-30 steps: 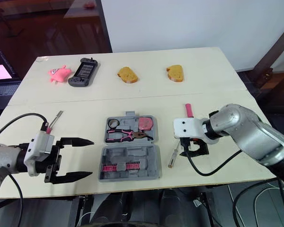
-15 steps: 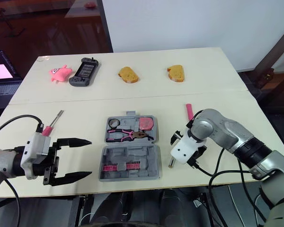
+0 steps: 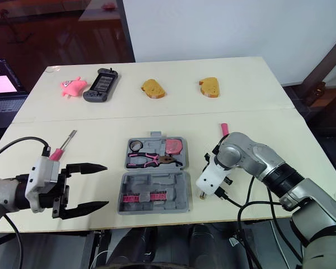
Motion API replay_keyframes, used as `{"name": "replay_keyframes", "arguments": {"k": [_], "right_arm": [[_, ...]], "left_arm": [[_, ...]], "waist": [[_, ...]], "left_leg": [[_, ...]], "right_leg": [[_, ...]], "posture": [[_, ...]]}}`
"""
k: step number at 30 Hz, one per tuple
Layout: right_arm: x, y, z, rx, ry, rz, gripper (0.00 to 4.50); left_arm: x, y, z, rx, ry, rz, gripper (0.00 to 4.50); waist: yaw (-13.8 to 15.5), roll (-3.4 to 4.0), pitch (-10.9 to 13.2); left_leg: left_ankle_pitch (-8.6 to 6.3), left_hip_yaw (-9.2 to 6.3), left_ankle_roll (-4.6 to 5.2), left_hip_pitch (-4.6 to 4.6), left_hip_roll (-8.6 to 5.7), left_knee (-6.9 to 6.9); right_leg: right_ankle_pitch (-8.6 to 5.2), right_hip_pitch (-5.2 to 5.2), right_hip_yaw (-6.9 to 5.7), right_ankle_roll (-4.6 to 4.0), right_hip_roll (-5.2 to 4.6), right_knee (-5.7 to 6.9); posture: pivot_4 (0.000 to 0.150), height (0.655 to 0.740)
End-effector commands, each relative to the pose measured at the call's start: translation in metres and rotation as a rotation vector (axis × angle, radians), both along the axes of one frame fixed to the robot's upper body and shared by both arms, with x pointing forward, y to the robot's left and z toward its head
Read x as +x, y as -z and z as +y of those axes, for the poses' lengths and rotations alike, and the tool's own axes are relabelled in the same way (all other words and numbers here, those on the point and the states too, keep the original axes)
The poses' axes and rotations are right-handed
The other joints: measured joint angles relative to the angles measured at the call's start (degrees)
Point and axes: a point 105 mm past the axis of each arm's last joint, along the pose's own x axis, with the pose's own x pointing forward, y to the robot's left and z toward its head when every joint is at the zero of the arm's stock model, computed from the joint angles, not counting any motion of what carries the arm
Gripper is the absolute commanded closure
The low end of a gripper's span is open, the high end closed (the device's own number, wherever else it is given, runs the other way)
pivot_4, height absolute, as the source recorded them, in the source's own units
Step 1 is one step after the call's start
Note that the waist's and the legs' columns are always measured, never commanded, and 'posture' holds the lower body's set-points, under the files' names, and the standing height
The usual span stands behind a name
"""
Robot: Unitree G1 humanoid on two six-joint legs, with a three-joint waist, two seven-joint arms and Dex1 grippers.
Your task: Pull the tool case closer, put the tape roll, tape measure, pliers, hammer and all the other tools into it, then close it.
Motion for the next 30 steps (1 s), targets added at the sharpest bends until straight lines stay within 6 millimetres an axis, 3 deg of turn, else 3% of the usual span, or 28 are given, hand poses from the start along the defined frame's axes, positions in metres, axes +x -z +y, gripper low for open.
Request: {"name": "replay_keyframes", "arguments": {"k": [1, 5, 9, 13, 23, 26, 30], "right_arm": [[0.001, 0.001, -0.001, -0.011, -0.001, -0.005, 2.91], [0.002, 0.005, 0.000, -0.017, 0.005, 0.002, 2.91], [-0.001, 0.006, 0.002, -0.021, -0.008, 0.006, 4.50], [-0.001, -0.002, 0.004, -0.012, -0.024, -0.019, 4.50], [-0.010, -0.070, 0.019, 0.096, -0.026, -0.095, 4.50], [-0.016, -0.089, 0.017, 0.240, 0.262, -0.034, 4.50], [-0.039, -0.094, -0.003, 0.303, 0.690, 0.097, 4.50]], "left_arm": [[-0.002, -0.006, -0.004, -0.003, 0.016, -0.031, 0.00], [-0.001, -0.006, -0.003, 0.001, 0.012, -0.034, 0.00], [-0.001, -0.006, -0.002, 0.003, 0.010, -0.036, 0.00], [0.001, -0.006, -0.002, 0.006, 0.011, -0.036, 0.00], [0.010, -0.003, -0.004, 0.002, 0.037, -0.040, 0.00], [0.013, -0.002, -0.004, 0.002, 0.047, -0.041, 0.00], [0.015, -0.001, -0.005, 0.004, 0.062, -0.040, 0.00]], "waist": [[0.0, -0.01, 0.0], [0.0, -0.05, 0.0], [-0.1, -0.11, -0.1], [-0.1, -0.11, -0.1], [0.0, -0.08, 0.0], [0.2, -0.08, 0.0], [0.6, -0.07, 0.0]], "left_leg": [[0.00, 0.00, 0.00, 0.01, 0.00, 0.00], [0.00, 0.00, 0.00, 0.06, 0.00, 0.00], [0.00, 0.00, 0.00, 0.24, 0.00, 0.00], [-0.01, 0.01, -0.01, 0.39, 0.02, -0.03], [-0.01, 0.02, -0.01, 0.39, 0.01, 0.00], [-0.01, 0.00, -0.01, 0.36, 0.01, 0.00], [-0.01, -0.07, -0.01, 0.24, -0.02, 0.05]], "right_leg": [[0.00, 0.01, 0.00, 0.00, 0.00, 0.01], [0.00, 0.06, 0.00, 0.00, 0.00, 0.02], [-0.04, 0.23, 0.00, -0.06, 0.02, 0.03], [-0.11, 0.32, 0.01, -0.18, 0.01, 0.09], [-0.13, 0.24, 0.07, -0.12, -0.03, 0.29], [-0.14, 0.22, 0.08, -0.12, -0.04, 0.32], [-0.14, 0.12, 0.07, -0.13, -0.07, 0.38]], "posture": [[0.150, 0.7400], [0.150, 0.7400], [0.150, 0.7400], [0.150, 0.7400], [0.150, 0.7400], [0.150, 0.7400], [0.150, 0.7400]]}}
